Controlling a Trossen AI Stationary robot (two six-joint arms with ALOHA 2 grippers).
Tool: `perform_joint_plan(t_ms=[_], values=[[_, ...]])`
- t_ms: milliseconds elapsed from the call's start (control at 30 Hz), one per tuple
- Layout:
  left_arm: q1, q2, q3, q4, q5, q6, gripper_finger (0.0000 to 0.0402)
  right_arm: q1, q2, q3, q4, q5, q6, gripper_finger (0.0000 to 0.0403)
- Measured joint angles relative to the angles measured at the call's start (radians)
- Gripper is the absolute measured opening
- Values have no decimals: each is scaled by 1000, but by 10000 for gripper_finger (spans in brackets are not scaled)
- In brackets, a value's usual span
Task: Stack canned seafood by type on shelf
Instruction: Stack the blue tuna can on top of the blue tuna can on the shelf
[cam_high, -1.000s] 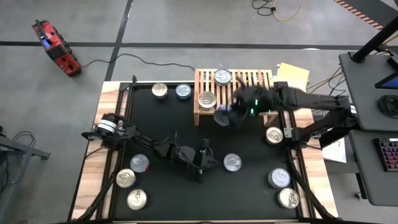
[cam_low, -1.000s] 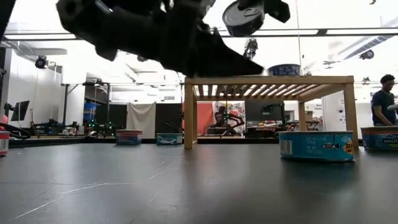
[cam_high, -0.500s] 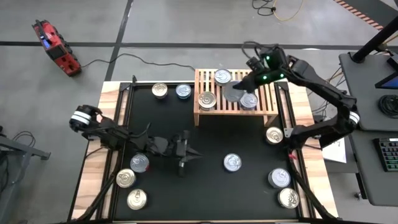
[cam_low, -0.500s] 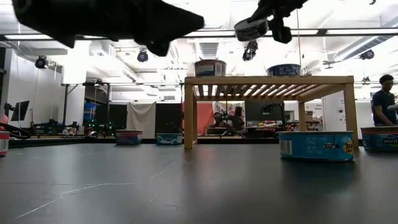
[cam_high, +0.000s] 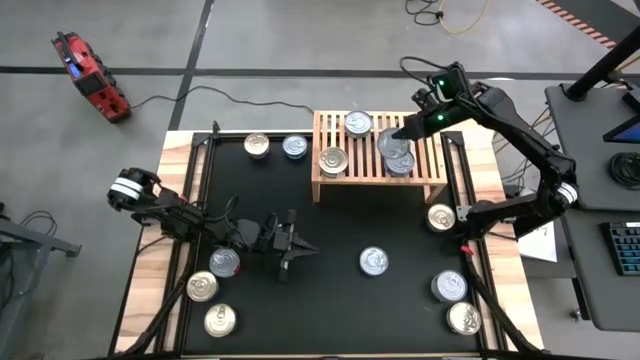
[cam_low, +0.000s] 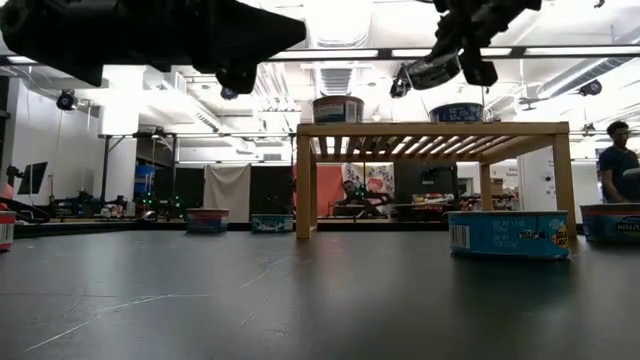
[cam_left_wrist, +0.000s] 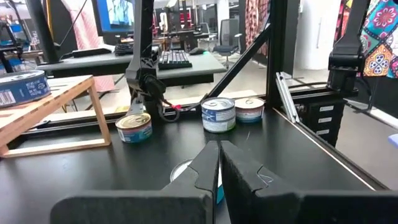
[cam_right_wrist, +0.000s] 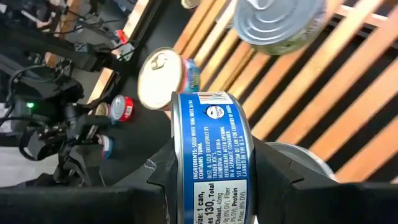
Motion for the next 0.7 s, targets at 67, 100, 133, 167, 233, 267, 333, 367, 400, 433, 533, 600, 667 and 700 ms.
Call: perform_joint_plan(t_ms=[67,100,133,167,233,267,333,367,400,433,533,600,667,700], values=[[0,0,1,0,0,-3,1,-5,-6,-20,1,-2,-11,131],[0,1,1,0,0,-4,1,-6,-12,-33,2,0,-17,131],[0,1,1,0,0,-4,1,-7,-20,-48,6,-1,-25,131],[0,2,1,-1,0,-4,1,-7,-31,-65,18,-2,-28,131],[0,2,1,0,0,-4,1,-6,-62,-110,65,-9,-26,131],[0,2,1,0,0,-3,1,-6,-84,-137,96,-13,-17,131],[0,2,1,0,0,1,1,-6,-140,-198,190,-37,13,131],[0,2,1,0,0,1,1,-5,-175,-234,251,-47,34,131],[0,2,1,0,0,1,1,-1,-212,-273,315,-57,58,131],[0,2,1,0,0,4,1,6,-252,-317,383,-66,81,131],[0,2,1,1,0,10,1,40,-368,-462,605,-80,186,131],[1,2,1,4,-1,12,1,70,-430,-559,756,-74,279,131],[2,2,1,9,-1,29,1,98,-482,-635,860,-5,370,131],[2,2,1,11,-2,35,1,107,-505,-664,874,39,398,131]])
